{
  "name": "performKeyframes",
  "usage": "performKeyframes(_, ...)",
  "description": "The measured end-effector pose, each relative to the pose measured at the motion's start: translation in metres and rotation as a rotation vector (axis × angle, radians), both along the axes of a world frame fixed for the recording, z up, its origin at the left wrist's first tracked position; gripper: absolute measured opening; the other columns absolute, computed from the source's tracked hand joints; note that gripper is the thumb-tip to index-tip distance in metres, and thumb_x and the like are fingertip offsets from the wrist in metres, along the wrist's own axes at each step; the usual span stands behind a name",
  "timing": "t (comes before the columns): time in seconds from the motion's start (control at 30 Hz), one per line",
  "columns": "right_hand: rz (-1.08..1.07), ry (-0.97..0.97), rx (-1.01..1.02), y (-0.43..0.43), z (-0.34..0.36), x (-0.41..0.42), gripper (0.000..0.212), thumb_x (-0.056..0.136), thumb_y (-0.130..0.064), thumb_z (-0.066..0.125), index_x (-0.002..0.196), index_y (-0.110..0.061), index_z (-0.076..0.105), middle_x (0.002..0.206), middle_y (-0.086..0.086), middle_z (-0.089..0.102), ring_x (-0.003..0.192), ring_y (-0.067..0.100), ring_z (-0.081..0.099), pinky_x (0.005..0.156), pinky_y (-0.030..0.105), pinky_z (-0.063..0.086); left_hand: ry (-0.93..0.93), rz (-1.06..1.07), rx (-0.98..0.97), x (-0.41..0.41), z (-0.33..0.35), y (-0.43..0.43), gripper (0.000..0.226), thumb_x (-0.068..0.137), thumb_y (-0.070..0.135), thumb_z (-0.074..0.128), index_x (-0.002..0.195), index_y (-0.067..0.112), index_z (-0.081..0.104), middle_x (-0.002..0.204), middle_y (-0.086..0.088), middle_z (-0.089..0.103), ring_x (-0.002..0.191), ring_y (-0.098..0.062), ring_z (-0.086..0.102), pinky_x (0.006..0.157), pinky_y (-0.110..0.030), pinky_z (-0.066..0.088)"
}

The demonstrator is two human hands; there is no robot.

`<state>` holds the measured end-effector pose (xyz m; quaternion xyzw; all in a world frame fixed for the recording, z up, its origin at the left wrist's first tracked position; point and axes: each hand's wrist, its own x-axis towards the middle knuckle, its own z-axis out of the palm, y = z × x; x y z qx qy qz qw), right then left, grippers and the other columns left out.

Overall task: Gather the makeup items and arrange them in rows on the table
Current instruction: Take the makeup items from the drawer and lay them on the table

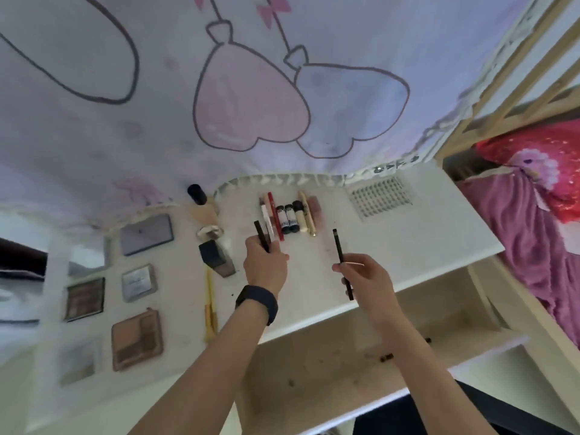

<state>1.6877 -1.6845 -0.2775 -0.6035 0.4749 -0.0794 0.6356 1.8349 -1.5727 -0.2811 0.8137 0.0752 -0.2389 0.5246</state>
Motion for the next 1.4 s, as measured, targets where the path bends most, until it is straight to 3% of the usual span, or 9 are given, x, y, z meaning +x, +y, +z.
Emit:
performKeyframes(0.17, 0.099, 0.116, -0.199, -0.030, -0.013, 0.050, 0.015, 0.093, -0.023, 0.068, 0.108, -0.024, 0.065, 0.101, -0.006, 0.072, 0.094, 0.023, 0.068, 0.089, 0.045, 0.057, -0.051, -0.005, 0.252, 0.036, -0.003, -0.008, 0.028, 0.101, 0.016, 0.049, 0.126, 0.010, 0.039, 0.116, -0.015, 0.063, 0.102, -0.034, 0.062, 0.078, -0.037, 0.050)
performKeyframes(0.37, 0.178, 0.191, -0.436, -0.055, -0.021, 0.093, 0.027, 0.098, -0.014, 0.057, 0.124, -0.020, 0.061, 0.108, -0.011, 0.062, 0.096, 0.011, 0.057, 0.066, 0.008, 0.035, -0.086, -0.092, 0.328, 0.048, -0.010, -0.015, 0.033, 0.100, 0.018, 0.051, 0.129, 0.010, 0.037, 0.121, -0.013, 0.059, 0.101, -0.035, 0.062, 0.077, -0.039, 0.047)
performKeyframes(0.47, 0.202, 0.221, -0.455, -0.059, -0.023, 0.104, 0.031, 0.098, -0.011, 0.054, 0.127, -0.019, 0.060, 0.112, -0.006, 0.066, 0.103, 0.017, 0.062, 0.082, 0.020, 0.040, -0.116, -0.150, 0.354, 0.046, -0.014, -0.016, 0.042, 0.099, 0.021, 0.052, 0.135, 0.011, 0.035, 0.131, -0.015, 0.051, 0.107, -0.035, 0.059, 0.078, -0.039, 0.047)
performKeyframes(0.53, 0.234, 0.229, -0.454, -0.059, -0.024, 0.106, 0.037, 0.097, -0.012, 0.054, 0.132, -0.020, 0.059, 0.119, -0.004, 0.068, 0.107, 0.016, 0.063, 0.089, 0.023, 0.041, -0.158, -0.184, 0.364, 0.043, -0.018, -0.016, 0.052, 0.097, 0.024, 0.054, 0.143, 0.012, 0.033, 0.138, -0.015, 0.045, 0.119, -0.034, 0.052, 0.092, -0.043, 0.049)
performKeyframes(0.7, 0.369, 0.196, -0.596, -0.050, -0.035, 0.094, 0.042, 0.097, -0.022, 0.055, 0.139, -0.025, 0.057, 0.129, -0.004, 0.067, 0.124, 0.018, 0.057, 0.097, 0.024, 0.041, -0.419, -0.342, 0.475, 0.033, -0.034, -0.011, 0.057, 0.100, 0.032, 0.049, 0.152, 0.021, 0.030, 0.157, -0.008, 0.030, 0.142, -0.028, 0.025, 0.114, -0.039, 0.030)
performKeyframes(0.83, 0.466, 0.186, -0.761, -0.041, -0.052, 0.081, 0.043, 0.102, -0.026, 0.049, 0.145, -0.028, 0.048, 0.134, -0.011, 0.062, 0.128, 0.022, 0.044, 0.096, 0.028, 0.040, -0.457, -0.439, 0.542, 0.024, -0.047, -0.010, 0.063, 0.099, 0.041, 0.045, 0.156, 0.024, 0.025, 0.164, -0.009, 0.018, 0.147, -0.030, 0.020, 0.118, -0.043, 0.023)
performKeyframes(1.0, 0.578, 0.236, -0.924, -0.034, -0.069, 0.073, 0.052, 0.109, -0.031, 0.027, 0.160, -0.023, 0.025, 0.159, -0.010, 0.038, 0.140, 0.021, 0.041, 0.113, 0.036, 0.034, -0.502, -0.485, 0.594, 0.016, -0.056, -0.009, 0.071, 0.095, 0.046, 0.047, 0.158, 0.026, 0.019, 0.166, -0.011, 0.008, 0.149, -0.030, 0.015, 0.120, -0.043, 0.018)
performKeyframes(1.27, 0.454, 0.152, -0.656, -0.035, -0.053, 0.062, 0.063, 0.104, -0.024, 0.051, 0.161, -0.025, 0.023, 0.161, -0.007, 0.036, 0.145, 0.017, 0.030, 0.110, 0.019, 0.020, -0.446, -0.523, 0.583, 0.011, -0.052, -0.010, 0.077, 0.097, 0.042, 0.049, 0.159, 0.027, 0.006, 0.166, -0.009, -0.008, 0.152, -0.028, 0.002, 0.122, -0.040, 0.009)
performKeyframes(1.4, 0.199, 0.087, -0.482, -0.026, -0.030, 0.021, 0.054, 0.099, -0.027, 0.061, 0.150, -0.036, 0.043, 0.142, -0.011, 0.055, 0.130, 0.010, 0.051, 0.105, 0.021, 0.036, -0.603, -0.606, 0.521, -0.015, -0.043, -0.003, 0.079, 0.096, 0.036, 0.054, 0.159, 0.023, 0.009, 0.166, -0.008, -0.011, 0.153, -0.026, 0.000, 0.123, -0.037, 0.006)
